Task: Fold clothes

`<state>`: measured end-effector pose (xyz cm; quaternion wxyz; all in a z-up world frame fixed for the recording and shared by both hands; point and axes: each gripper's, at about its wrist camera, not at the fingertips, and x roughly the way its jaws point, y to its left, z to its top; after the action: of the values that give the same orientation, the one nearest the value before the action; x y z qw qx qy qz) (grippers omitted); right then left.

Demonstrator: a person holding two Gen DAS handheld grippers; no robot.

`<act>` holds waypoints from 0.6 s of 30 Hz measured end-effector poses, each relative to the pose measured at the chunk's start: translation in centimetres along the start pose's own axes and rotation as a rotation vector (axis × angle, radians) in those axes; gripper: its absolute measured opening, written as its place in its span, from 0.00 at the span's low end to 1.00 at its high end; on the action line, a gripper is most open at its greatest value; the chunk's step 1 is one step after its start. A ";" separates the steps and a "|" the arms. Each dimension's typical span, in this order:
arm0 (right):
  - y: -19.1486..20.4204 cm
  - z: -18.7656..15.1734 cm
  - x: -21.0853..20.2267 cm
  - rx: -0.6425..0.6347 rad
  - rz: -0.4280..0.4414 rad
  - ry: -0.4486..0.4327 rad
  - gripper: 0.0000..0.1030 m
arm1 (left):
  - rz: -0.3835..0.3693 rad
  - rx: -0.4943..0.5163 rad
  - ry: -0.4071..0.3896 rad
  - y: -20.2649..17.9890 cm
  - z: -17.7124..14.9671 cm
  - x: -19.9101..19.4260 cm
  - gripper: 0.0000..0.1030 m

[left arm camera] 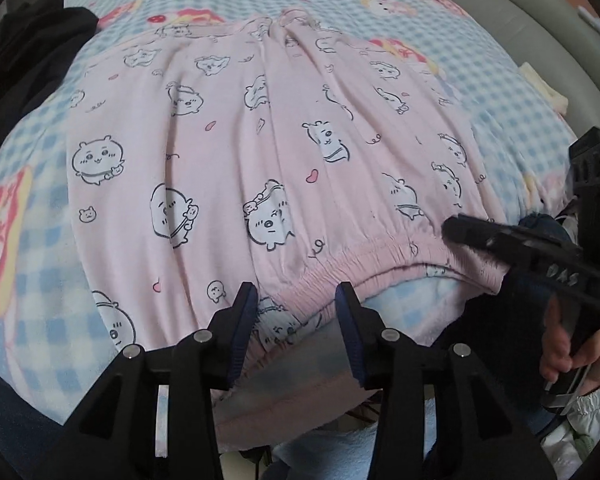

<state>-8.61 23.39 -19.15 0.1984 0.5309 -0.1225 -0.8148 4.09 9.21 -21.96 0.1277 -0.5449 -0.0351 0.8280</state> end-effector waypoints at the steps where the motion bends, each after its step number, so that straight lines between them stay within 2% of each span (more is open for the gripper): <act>1: -0.3 -0.3 0.1 0.007 -0.003 0.005 0.26 | 0.006 0.006 -0.005 -0.2 0.1 -0.1 0.41; 5: -1.2 -0.5 -0.2 0.041 -0.007 -0.010 0.26 | -0.004 0.003 -0.043 -0.8 0.6 -1.0 0.40; 11: -2.3 -0.5 0.2 0.102 -0.049 -0.002 0.21 | 0.049 0.083 0.010 -2.1 0.8 0.9 0.40; 14: -2.1 -0.4 -0.8 0.110 -0.072 -0.007 0.24 | 0.067 0.109 0.020 -2.5 0.6 1.5 0.40; 18: -1.3 0.1 -1.9 0.081 -0.042 -0.057 0.24 | 0.068 0.141 0.010 -2.8 0.6 1.0 0.37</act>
<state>-8.25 25.42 -18.11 0.1559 0.5176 -0.1501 -0.8278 3.66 12.20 -22.03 0.1380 -0.5394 0.0425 0.8296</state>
